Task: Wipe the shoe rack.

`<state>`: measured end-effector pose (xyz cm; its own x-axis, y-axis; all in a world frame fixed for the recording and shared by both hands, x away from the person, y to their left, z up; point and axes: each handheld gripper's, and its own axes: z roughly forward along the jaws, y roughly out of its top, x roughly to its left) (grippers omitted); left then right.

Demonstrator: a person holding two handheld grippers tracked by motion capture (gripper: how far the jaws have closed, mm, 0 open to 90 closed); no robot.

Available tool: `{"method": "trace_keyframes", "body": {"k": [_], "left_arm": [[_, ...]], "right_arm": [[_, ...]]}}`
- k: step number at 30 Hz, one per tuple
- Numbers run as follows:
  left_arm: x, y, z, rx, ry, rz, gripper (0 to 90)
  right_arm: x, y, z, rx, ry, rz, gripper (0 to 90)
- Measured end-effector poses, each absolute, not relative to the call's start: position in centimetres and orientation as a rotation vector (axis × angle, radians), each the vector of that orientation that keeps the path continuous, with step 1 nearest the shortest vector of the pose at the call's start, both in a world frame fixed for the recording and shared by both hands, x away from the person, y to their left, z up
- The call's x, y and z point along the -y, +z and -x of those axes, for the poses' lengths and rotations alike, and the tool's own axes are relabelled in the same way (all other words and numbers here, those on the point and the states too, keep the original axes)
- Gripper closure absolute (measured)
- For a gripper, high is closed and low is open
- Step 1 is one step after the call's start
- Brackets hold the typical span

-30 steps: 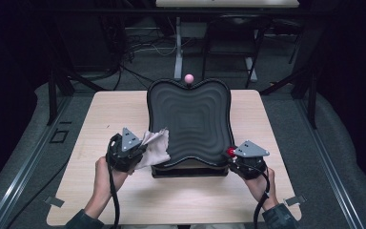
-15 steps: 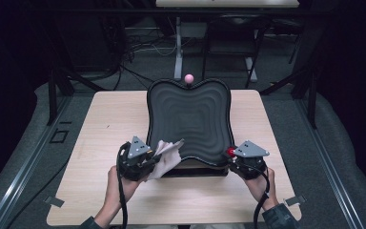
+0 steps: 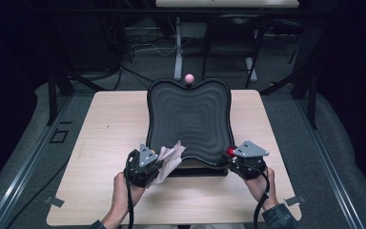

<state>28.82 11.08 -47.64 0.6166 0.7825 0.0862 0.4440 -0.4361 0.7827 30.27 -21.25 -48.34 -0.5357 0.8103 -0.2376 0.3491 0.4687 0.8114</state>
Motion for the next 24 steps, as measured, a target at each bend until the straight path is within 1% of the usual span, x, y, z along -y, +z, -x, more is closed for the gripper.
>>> {"method": "trace_keyframes", "body": {"k": [11, 24], "left_arm": [[-9.8, -47.7, -28.6, -0.945, 0.575, -2.061, 78.4], [-7.3, -47.7, -29.3, -0.902, 0.567, -2.094, 77.4]], "right_arm": [[21.3, -48.3, -30.3, -2.109, 0.962, -0.957, 60.1], [21.2, -48.3, -30.3, -2.107, 0.964, -0.958, 60.1]]}}
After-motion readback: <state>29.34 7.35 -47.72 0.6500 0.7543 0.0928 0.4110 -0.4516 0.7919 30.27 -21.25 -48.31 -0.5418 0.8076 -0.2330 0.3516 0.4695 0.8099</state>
